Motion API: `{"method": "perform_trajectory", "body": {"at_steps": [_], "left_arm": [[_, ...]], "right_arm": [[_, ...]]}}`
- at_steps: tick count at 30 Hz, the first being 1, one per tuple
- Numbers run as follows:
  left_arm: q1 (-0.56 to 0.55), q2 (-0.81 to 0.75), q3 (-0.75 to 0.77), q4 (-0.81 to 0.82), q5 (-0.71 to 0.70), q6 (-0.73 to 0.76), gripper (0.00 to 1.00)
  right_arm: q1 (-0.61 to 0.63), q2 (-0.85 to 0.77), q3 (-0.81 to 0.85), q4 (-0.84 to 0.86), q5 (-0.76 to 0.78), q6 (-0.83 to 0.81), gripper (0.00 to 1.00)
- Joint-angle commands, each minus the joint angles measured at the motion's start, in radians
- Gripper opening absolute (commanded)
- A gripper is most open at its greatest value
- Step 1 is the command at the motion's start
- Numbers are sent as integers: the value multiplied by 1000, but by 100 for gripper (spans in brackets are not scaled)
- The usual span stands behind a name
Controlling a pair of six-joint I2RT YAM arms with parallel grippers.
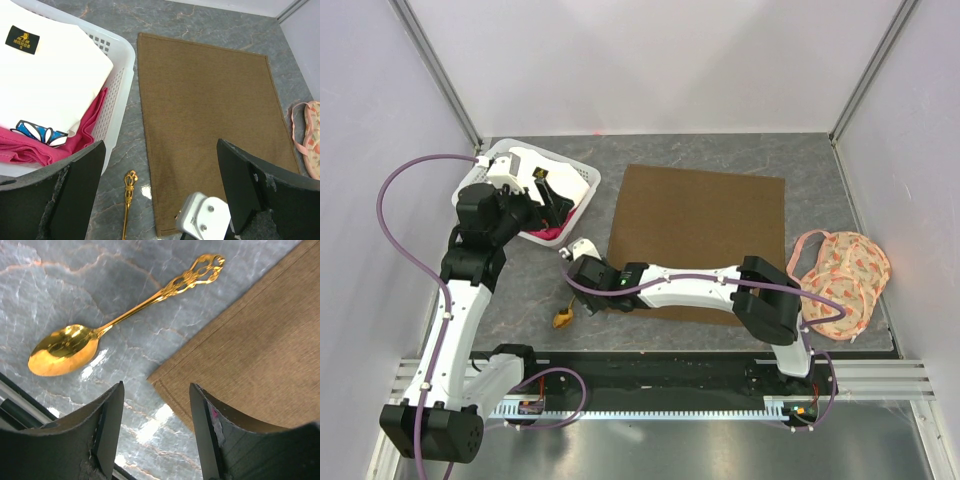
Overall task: Fold the napkin, place the utensils inside, and roll it up
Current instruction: Fold the napkin
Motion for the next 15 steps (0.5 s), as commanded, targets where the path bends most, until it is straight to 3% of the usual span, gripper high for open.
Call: {"method": "perform_trajectory", "body": {"at_steps": [1, 15], "left_arm": [[-2, -5, -4, 40, 11, -15, 99], [-2, 9, -4, 43, 22, -25, 99]], "right_arm": [[19, 31, 12, -10, 53, 31, 63], [24, 138, 75, -18, 102, 3, 54]]}}
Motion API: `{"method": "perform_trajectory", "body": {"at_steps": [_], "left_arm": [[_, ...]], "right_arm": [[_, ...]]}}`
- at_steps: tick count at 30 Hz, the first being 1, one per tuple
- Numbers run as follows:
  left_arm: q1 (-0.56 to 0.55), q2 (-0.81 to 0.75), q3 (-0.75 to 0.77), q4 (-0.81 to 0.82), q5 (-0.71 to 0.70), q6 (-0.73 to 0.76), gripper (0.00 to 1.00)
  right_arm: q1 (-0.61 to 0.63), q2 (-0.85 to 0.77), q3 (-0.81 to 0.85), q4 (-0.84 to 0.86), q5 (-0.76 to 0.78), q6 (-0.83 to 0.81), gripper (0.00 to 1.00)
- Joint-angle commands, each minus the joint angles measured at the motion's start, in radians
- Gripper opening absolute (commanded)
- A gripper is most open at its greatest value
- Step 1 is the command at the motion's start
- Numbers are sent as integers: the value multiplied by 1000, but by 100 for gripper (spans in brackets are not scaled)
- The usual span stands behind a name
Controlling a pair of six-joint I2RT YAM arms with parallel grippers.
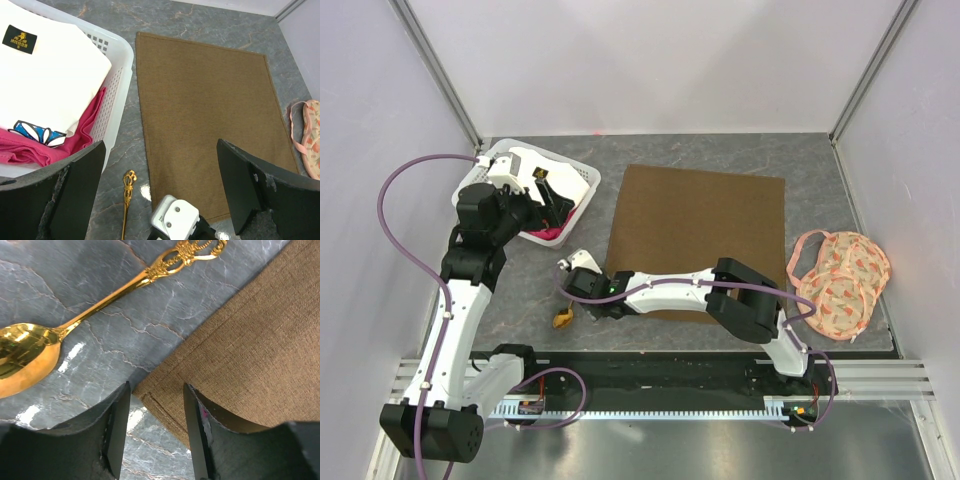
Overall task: Fold the napkin, place the utensils inside, and roll it up
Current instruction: Fold the napkin
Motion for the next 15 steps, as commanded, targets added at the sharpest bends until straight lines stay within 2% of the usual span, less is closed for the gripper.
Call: {"method": "perform_trajectory", "body": {"at_steps": [1, 8, 15], "left_arm": [[-2, 5, -4, 42, 15, -22, 99], [-2, 8, -3, 40, 21, -29, 99], [-2, 14, -6, 45, 32, -33, 99]], "right_arm": [[4, 15, 58, 4, 28, -12, 53], [4, 40, 64, 8, -6, -16, 45], [2, 38, 26, 4, -40, 18, 42]]}}
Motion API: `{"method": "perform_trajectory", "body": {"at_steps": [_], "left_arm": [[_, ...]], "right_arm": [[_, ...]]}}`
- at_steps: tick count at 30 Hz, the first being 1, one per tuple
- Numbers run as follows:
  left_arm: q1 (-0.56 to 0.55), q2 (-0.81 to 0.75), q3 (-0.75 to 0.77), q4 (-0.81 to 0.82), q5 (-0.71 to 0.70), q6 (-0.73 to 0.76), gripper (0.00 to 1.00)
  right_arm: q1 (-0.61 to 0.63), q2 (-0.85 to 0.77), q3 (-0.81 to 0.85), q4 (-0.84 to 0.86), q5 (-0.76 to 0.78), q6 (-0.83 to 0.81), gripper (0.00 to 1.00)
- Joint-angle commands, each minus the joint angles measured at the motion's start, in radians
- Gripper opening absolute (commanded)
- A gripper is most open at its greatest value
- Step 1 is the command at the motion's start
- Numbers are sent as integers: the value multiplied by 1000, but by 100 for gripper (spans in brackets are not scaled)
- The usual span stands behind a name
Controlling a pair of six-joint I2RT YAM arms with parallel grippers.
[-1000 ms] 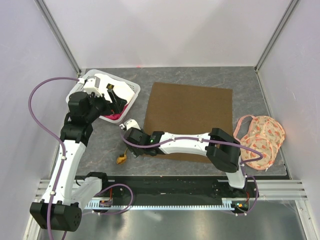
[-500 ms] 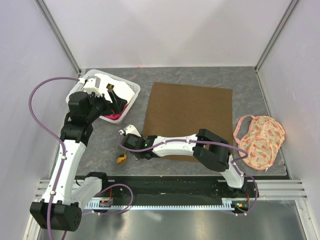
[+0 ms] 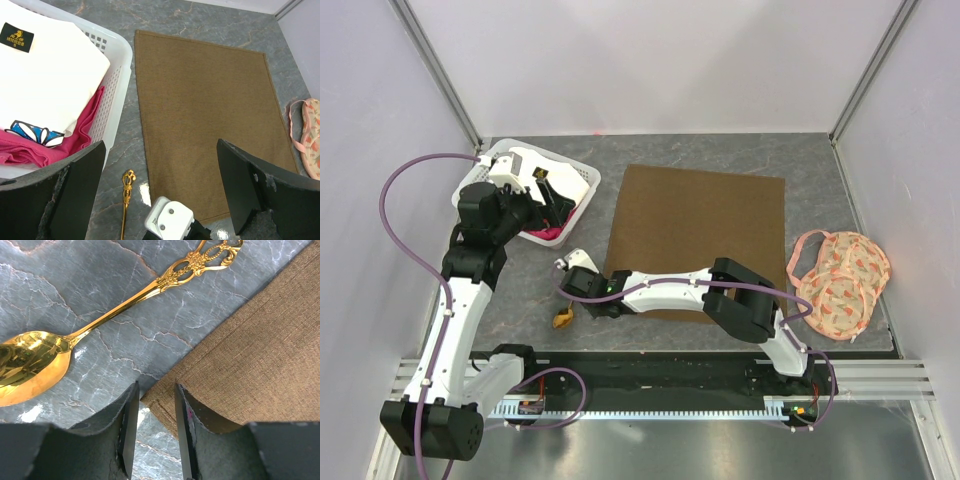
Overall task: Fold the napkin, place the utensils inside, and roll it up
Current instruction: Fold the napkin
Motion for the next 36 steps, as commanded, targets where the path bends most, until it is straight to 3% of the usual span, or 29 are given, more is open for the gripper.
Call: {"method": "perform_trajectory", "body": {"at_steps": [1, 11, 23, 29, 36], "left_arm": [[-2, 1, -6, 42, 26, -32, 99], [-2, 4, -6, 42, 26, -35, 99], [-2, 1, -4, 44, 26, -35, 99], [-1, -3, -6, 41, 15, -32, 99], [-1, -7, -4, 33, -2, -27, 99]], "right_arm": [[4, 18, -8, -7, -32, 33, 42], [2, 23, -103, -17, -67, 130, 36], [10, 35, -94, 31, -167, 121, 1], [27, -16, -60, 57, -191, 125, 0], [-45, -239, -148, 17, -124, 64, 0]]}}
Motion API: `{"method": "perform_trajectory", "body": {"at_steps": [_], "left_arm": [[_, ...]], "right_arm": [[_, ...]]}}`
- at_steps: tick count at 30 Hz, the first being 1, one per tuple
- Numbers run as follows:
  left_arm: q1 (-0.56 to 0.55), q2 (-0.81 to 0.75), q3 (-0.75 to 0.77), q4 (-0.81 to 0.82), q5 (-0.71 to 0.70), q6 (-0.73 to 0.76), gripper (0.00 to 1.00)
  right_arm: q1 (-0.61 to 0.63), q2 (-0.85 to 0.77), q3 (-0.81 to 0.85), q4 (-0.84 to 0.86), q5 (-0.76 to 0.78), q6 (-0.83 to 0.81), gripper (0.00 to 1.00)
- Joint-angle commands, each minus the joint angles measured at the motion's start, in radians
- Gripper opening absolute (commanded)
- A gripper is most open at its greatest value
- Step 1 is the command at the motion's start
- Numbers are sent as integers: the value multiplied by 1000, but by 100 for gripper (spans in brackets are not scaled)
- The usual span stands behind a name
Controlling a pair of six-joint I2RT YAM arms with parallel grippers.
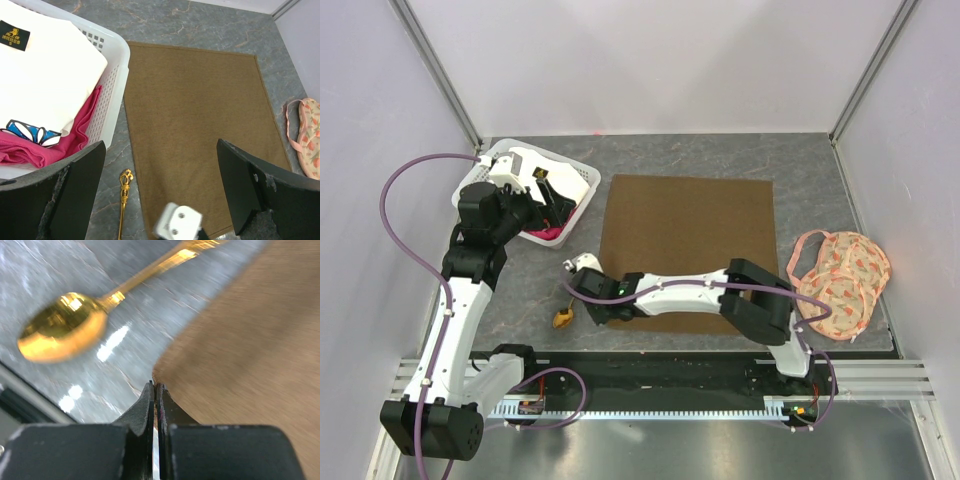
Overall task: Fold the napkin, place the utensils inside, and roll it up
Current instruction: Fold the napkin
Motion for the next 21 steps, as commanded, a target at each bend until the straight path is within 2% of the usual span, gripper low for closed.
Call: {"method": "perform_trajectory", "body": {"at_steps": [1, 5, 8, 15, 21], "left_arm": [[-2, -6, -4, 35, -8, -17, 99], [-2, 3, -1, 35, 7, -20, 99], [-2, 12, -3, 33, 15, -20, 99], [-2, 37, -1, 32, 33, -26, 99], [-1, 63, -1, 32, 35, -25, 99]], "right_arm": [[-82, -194, -79, -60, 20, -47, 0], [-190, -303, -153, -79, 26, -97, 0], [-289, -324, -191, -89, 26, -145, 0], [-525, -265, -168, -114, 64, -266, 0], [-670, -200, -86, -140, 75, -332, 0]]}}
